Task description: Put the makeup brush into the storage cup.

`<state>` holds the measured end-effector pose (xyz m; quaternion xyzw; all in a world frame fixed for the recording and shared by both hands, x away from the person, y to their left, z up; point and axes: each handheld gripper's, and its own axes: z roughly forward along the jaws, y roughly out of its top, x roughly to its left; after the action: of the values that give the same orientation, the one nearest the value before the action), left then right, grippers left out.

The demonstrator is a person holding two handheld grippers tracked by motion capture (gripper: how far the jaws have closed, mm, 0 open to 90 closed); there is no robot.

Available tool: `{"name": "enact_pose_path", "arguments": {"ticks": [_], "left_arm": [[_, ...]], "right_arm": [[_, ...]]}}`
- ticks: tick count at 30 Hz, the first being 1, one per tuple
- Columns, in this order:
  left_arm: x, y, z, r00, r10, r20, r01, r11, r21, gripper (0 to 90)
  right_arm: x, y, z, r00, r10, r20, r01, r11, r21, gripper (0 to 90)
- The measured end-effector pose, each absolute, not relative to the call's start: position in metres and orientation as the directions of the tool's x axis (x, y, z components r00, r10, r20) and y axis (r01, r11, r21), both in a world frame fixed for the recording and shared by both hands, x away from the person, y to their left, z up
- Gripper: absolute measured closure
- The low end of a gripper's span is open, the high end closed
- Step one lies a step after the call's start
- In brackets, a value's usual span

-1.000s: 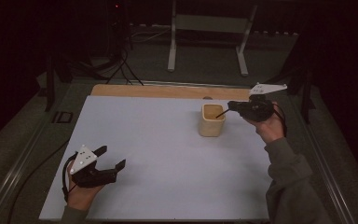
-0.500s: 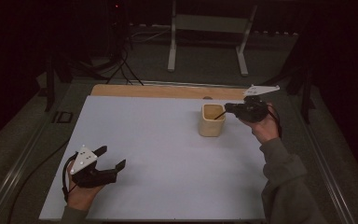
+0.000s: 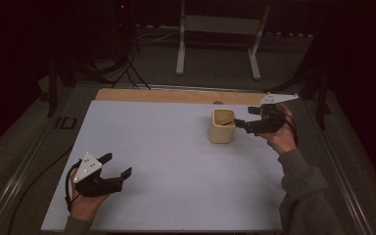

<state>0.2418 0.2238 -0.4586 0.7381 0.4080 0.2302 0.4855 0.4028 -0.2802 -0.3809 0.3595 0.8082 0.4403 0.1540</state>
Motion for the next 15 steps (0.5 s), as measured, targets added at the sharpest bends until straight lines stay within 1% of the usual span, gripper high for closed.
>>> {"name": "enact_pose_path", "arguments": {"ticks": [15], "left_arm": [[0.242,0.226,-0.458,0.555,0.830,-0.057,0.378,-0.191,0.906,15.8]], "right_arm": [[0.388,-0.298,-0.391,-0.701,0.707,0.090,0.448,0.339,0.827,16.8]]}}
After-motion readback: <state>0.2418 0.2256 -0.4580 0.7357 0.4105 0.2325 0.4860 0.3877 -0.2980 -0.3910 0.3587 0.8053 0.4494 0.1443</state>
